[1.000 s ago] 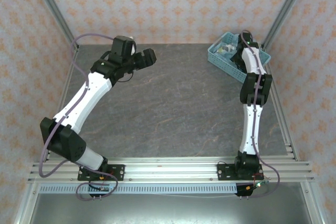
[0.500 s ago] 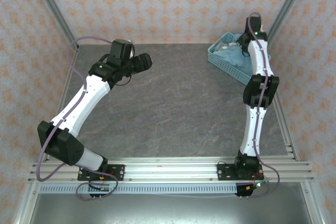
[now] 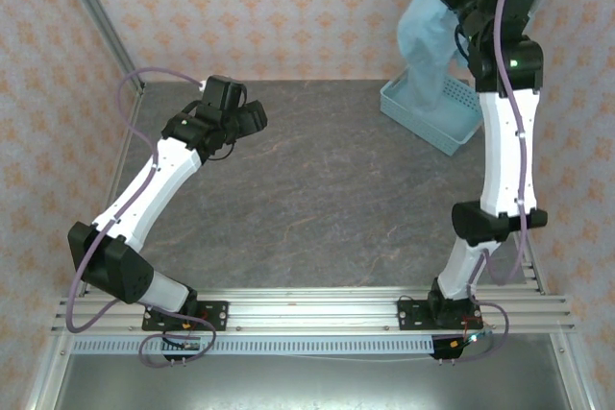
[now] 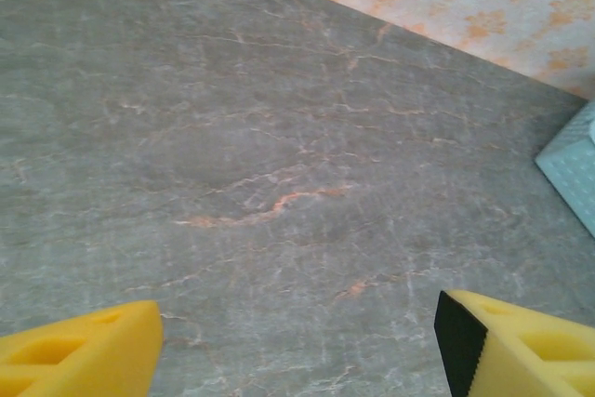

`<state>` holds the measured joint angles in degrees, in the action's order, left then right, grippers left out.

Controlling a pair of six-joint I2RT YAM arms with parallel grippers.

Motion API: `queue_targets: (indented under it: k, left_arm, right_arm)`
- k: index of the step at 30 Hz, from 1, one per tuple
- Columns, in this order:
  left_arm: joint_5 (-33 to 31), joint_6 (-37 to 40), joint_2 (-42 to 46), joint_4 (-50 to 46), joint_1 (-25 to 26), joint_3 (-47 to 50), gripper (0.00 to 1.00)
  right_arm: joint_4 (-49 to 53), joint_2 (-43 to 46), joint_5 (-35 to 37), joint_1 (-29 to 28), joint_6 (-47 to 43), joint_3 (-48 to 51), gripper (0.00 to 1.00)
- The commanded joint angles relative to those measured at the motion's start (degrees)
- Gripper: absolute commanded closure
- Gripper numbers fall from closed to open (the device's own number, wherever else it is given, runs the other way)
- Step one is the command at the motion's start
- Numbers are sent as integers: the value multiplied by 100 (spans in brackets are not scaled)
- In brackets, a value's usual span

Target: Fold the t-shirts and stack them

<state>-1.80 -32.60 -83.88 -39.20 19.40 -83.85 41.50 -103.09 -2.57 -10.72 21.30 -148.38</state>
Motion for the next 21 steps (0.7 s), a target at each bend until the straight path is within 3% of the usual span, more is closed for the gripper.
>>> queue_targets:
  k: [1,5,10,11,14,16,21]
  left_arm:
    - [-574,-56,311,-431,9,-191,20]
    - [-804,-55,444,-713,-3,-184,16]
    - [-986,-145,649,-1008,-6,64,13]
    - [-980,-158,707,-1057,-8,150,12]
    - [-857,-160,778,-1252,-14,364,11]
    - [-695,-117,816,-1321,-13,565,11]
    - [-22,-49,825,-1402,-9,1134,11]
  right_arm:
    - [157,444,267,-780,-399,584,100]
    - [59,1129,780,-1856,-250,2487,100]
    - [-792,1353,405,-3050,436,5068,100]
    - [-943,1226,148,-3238,539,5410,95]
    - [-922,588,-840,-3617,626,5726,60]
    - [-669,302,-1046,-3760,498,5671,45]
    - [-708,915,-491,-3513,726,6526,30]
